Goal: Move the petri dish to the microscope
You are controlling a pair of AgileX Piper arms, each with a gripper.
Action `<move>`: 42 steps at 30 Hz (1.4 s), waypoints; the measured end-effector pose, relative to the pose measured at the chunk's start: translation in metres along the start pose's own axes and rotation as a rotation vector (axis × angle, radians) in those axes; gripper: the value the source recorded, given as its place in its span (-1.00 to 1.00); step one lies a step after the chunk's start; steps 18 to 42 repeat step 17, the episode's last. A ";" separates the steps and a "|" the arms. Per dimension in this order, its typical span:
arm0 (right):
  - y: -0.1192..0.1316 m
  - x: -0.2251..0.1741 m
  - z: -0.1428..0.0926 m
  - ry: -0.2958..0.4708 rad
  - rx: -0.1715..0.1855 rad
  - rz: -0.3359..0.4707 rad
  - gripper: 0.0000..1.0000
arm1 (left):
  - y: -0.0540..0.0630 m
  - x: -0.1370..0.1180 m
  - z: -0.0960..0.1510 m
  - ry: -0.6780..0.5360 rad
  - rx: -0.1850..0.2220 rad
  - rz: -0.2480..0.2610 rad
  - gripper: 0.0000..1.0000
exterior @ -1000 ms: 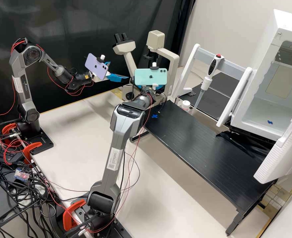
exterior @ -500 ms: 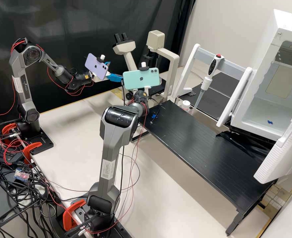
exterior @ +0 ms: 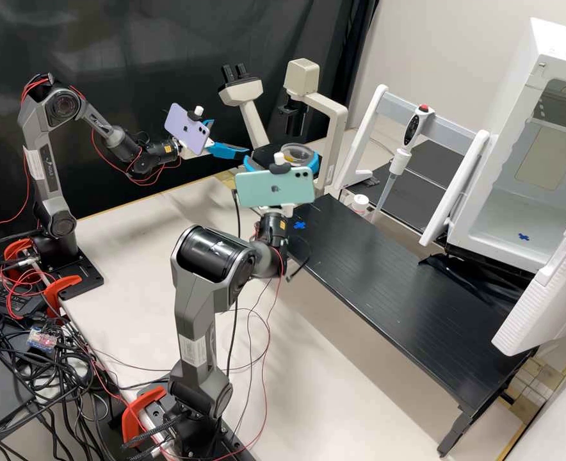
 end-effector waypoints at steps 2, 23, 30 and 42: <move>0.005 -0.015 0.014 -0.086 -0.025 0.047 1.00 | 0.000 0.000 0.000 0.000 0.000 0.000 1.00; 0.036 -0.078 0.045 -0.422 -0.016 0.290 1.00 | 0.000 0.000 0.000 0.000 0.000 0.000 1.00; 0.036 -0.078 0.045 -0.422 -0.016 0.290 1.00 | 0.000 0.000 0.000 0.000 0.000 0.000 1.00; 0.036 -0.078 0.045 -0.422 -0.016 0.290 1.00 | 0.000 0.000 0.000 0.000 0.000 0.000 1.00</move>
